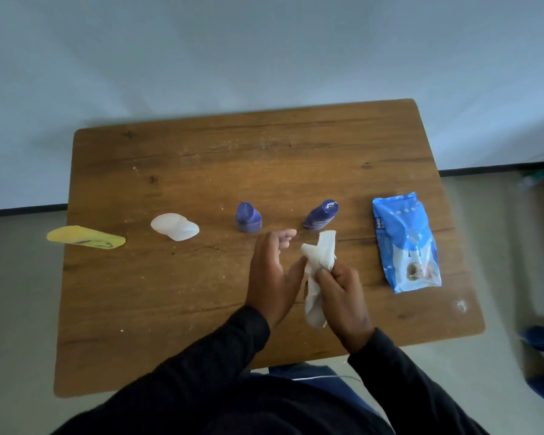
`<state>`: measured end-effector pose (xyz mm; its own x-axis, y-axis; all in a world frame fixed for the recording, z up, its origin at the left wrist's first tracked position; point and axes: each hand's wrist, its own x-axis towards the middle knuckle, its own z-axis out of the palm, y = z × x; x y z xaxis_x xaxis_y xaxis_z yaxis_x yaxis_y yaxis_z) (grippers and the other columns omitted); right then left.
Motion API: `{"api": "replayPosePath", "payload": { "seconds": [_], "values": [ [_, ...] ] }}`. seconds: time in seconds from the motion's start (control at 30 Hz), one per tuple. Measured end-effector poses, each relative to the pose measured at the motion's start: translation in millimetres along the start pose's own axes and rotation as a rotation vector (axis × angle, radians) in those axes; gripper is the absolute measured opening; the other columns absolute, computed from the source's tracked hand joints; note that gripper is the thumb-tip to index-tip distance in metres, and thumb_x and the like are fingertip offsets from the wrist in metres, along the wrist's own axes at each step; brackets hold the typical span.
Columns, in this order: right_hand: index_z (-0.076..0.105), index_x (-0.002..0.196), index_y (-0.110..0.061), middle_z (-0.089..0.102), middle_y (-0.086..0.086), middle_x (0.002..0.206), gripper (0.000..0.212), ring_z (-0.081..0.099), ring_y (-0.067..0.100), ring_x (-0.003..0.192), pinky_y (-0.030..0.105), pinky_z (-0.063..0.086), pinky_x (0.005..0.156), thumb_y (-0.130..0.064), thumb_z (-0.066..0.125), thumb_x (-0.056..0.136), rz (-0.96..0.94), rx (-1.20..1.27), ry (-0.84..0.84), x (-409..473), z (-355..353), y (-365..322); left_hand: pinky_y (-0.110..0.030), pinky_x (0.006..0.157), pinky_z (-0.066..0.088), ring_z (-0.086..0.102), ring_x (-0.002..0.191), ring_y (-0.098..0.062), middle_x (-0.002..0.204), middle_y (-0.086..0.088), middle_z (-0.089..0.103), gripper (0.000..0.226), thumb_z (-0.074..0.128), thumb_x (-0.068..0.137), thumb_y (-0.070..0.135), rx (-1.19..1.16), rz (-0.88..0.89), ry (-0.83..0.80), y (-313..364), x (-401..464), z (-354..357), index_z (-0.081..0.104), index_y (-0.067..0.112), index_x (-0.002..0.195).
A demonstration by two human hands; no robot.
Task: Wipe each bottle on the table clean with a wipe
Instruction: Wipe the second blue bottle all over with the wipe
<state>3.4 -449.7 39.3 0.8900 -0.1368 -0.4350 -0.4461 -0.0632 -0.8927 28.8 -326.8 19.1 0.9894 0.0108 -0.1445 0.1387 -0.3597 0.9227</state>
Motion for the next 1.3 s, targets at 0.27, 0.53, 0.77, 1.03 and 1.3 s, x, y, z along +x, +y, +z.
{"api": "replayPosePath", "payload": {
  "seconds": [0.27, 0.53, 0.77, 1.03, 1.3],
  "values": [
    [0.066, 0.099, -0.019, 0.06, -0.008, 0.075, 0.021, 0.056, 0.011, 0.073, 0.034, 0.047, 0.073, -0.013, 0.047, 0.092, 0.113, -0.103, 0.272, 72, -38, 32, -0.019, 0.1, 0.036, 0.046, 0.125, -0.007, 0.14, 0.0, 0.05, 0.069, 0.081, 0.082, 0.028, 0.069, -0.102, -0.106, -25, 70, 48, 0.046, 0.021, 0.141],
    [0.065, 0.099, -0.02, 0.062, -0.007, 0.079, 0.03, 0.059, 0.014, 0.077, 0.035, 0.047, 0.072, -0.024, 0.042, 0.079, 0.109, -0.251, 0.045, 103, -46, 24, -0.02, 0.083, 0.037, 0.061, 0.11, -0.018, 0.118, -0.004, 0.068, 0.035, 0.077, 0.086, 0.023, 0.199, -0.052, -0.154, -12, 98, 55, 0.066, 0.012, 0.117],
    [0.061, 0.07, -0.02, 0.047, 0.002, 0.061, 0.032, 0.044, 0.008, 0.053, 0.023, 0.037, 0.051, 0.001, 0.046, 0.091, -0.103, -0.11, 0.028, 53, -46, -50, -0.026, 0.071, 0.053, 0.067, 0.076, -0.015, 0.09, -0.005, 0.07, 0.034, 0.077, 0.088, 0.03, -0.142, -0.148, -0.073, 60, 84, 21, 0.058, 0.007, 0.105],
    [0.045, 0.063, -0.001, 0.038, 0.009, 0.056, 0.029, 0.036, 0.017, 0.053, 0.041, 0.029, 0.047, -0.01, 0.046, 0.09, -0.505, -0.075, -0.111, -18, -44, -116, -0.038, 0.061, 0.054, 0.059, 0.061, -0.03, 0.082, -0.02, 0.059, 0.033, 0.059, 0.094, 0.041, -0.931, -0.314, -0.335, 144, 26, -71, 0.053, 0.008, 0.099],
    [0.043, 0.08, -0.037, 0.055, -0.034, 0.083, 0.036, 0.049, -0.008, 0.065, 0.014, 0.043, 0.058, -0.003, 0.049, 0.09, -1.038, -0.609, -0.249, -52, -26, -166, -0.036, 0.058, 0.054, 0.061, 0.06, -0.028, 0.081, -0.02, 0.059, 0.087, 0.026, 0.094, 0.075, -1.06, -0.351, -0.6, 162, -21, -121, 0.052, 0.003, 0.136]
  ]
}}
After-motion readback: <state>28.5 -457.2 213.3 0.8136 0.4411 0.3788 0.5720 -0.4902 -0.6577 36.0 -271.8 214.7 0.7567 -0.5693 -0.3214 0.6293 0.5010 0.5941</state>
